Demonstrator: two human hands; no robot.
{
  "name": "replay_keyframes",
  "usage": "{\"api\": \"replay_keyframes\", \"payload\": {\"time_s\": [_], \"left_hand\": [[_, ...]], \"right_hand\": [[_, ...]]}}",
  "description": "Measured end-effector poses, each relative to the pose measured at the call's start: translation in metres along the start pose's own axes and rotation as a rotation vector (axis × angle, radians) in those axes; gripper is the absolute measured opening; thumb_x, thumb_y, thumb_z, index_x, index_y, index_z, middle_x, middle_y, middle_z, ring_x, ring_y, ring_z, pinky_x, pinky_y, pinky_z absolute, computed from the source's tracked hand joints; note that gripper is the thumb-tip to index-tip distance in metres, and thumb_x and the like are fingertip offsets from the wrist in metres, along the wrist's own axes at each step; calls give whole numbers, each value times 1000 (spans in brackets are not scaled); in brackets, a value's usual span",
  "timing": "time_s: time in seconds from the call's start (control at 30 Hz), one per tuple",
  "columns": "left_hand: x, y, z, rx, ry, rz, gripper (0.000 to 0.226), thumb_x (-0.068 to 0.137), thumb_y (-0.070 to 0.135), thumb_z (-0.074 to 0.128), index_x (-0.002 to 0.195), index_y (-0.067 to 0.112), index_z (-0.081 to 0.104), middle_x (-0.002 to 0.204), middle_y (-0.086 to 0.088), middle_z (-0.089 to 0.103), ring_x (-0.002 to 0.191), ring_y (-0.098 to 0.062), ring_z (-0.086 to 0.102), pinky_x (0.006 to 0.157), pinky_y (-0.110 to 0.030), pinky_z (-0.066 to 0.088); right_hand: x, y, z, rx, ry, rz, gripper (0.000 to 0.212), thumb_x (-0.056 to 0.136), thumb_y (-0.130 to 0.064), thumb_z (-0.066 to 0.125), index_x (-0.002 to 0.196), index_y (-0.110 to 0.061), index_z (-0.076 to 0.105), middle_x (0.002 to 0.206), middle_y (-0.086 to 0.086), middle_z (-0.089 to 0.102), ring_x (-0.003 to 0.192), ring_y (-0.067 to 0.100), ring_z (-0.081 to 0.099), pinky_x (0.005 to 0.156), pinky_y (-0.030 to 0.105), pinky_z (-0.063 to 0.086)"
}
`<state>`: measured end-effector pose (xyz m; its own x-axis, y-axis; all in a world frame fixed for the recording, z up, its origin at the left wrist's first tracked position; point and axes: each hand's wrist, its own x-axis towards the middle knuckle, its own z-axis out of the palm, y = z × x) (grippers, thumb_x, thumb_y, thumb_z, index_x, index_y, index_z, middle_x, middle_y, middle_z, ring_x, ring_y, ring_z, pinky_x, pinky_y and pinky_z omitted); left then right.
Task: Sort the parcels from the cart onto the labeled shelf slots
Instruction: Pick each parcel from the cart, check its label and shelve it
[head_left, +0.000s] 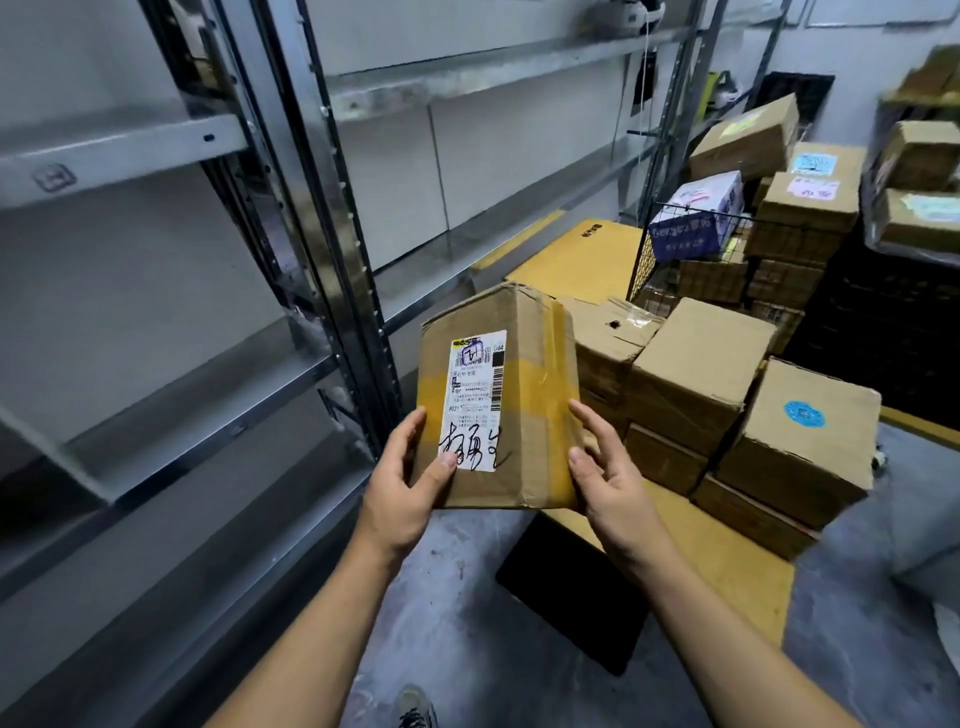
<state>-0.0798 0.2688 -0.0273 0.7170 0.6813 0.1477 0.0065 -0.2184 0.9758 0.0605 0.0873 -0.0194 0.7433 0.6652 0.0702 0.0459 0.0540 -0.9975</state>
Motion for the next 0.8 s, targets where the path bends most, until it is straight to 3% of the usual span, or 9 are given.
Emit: {"api": "replay_keyframes", "payload": {"time_s": [0.07,0.1,0.2,0.33,0.5,0.67,0.8], "left_hand": [[-5,0,-13,23,36,-5,74,75,34,70,141,17,42,126,18,53,107,16,54,85,-3,40],[-9,0,-20,47,54,-9,75,73,40,73,139,23,43,127,18,54,108,16,54,86,-3,40],[-20,-2,-39,151,114,12,67,68,54,71,129,47,46,132,14,55,118,7,52,95,-10,39],[-39,4,-57,270,208,51,61,72,45,72,126,54,44,129,19,52,115,11,50,90,-3,37],[-62,11,-89,379,269,101,63,76,40,72,133,44,47,126,30,46,115,8,49,94,-25,48],[-95,28,-132,459,345,152,62,78,37,70,135,39,46,127,33,41,116,8,47,95,-26,49],[-137,44,-172,550,434,159,63,80,39,67,138,35,44,128,21,41,115,7,45,99,-32,47]], "right_hand": [[0,3,7,-150,-42,-38,42,102,-21,51,133,-51,48,136,-7,51,115,-7,54,101,21,46],[0,4,11,-210,-46,-46,42,100,-26,51,133,-52,48,136,-11,49,116,-7,53,102,21,44],[5,11,23,-286,-31,-23,43,92,-38,50,131,-56,50,127,-17,48,113,4,57,103,35,48],[9,5,47,-217,-108,31,42,85,-58,54,127,-53,54,122,-8,58,112,8,60,98,45,53],[-3,-8,86,-75,-245,49,48,82,-49,69,124,-54,46,122,-5,61,111,6,63,93,36,57],[-24,-22,138,-115,-290,-40,54,92,-28,69,135,-47,42,125,-14,58,118,0,55,95,29,52],[-56,-42,189,-84,-309,-73,62,93,-18,67,134,-49,33,118,-14,59,99,-17,59,91,26,52]]}}
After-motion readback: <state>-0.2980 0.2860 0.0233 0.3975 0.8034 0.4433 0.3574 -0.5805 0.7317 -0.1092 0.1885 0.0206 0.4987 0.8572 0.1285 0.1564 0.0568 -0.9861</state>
